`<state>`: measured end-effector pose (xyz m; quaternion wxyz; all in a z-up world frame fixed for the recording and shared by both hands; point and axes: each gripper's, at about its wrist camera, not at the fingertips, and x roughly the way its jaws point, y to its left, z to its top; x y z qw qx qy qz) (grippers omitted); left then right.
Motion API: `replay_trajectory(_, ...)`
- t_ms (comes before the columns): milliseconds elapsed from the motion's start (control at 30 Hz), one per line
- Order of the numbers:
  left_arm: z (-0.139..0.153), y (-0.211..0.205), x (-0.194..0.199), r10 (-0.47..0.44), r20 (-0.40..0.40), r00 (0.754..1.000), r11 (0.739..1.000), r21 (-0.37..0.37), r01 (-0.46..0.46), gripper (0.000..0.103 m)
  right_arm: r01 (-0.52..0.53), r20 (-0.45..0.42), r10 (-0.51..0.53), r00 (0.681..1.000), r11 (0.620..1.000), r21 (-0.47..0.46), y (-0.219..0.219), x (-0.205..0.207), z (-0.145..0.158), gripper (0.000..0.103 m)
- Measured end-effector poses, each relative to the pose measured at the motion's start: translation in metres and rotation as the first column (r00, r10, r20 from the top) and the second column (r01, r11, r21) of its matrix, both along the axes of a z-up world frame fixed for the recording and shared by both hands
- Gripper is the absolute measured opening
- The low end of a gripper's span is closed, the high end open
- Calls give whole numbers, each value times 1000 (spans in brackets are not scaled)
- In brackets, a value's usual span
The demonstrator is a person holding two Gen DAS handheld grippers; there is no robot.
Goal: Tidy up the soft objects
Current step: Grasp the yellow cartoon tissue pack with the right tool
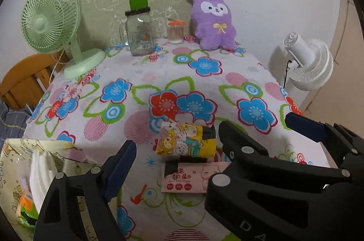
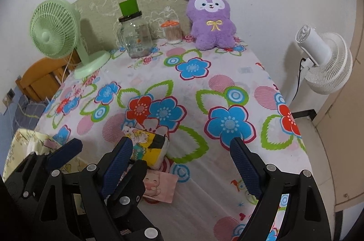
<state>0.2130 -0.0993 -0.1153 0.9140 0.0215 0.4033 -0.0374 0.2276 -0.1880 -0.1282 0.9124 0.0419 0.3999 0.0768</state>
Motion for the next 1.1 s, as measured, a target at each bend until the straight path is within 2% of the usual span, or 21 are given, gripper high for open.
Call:
replay_trajectory(200, -15, 3, 0, 1, -57, 998, 999, -49, -4, 87, -54, -50, 54, 997, 999, -3, 4, 7, -15, 89)
replay_trajectory(333, -22, 5, -1, 0, -71, 997, 999, -47, -3, 87, -81, -49, 80, 996, 997, -14, 8, 7, -21, 89)
replay_trajectory(500, -33, 10, -3, -3, -110, 994, 998, -55, -3, 79, -134, -57, 132, 990, 990, -33, 19, 9, -32, 89)
replay_trajectory(767, -46, 18, 8, -1, -157, 988, 997, -72, -10, 79, -187, -75, 182, 980, 981, -56, 33, 21, -43, 89)
replay_trajectory(967, -48, 21, 11, 12, -165, 986, 996, -83, -26, 79, -303, -46, 300, 953, 950, -80, 44, 30, -43, 89)
replay_trajectory(1100, -48, 22, 12, 14, -169, 985, 996, -84, -28, 82, -343, -51, 340, 939, 935, -91, 47, 35, -44, 89)
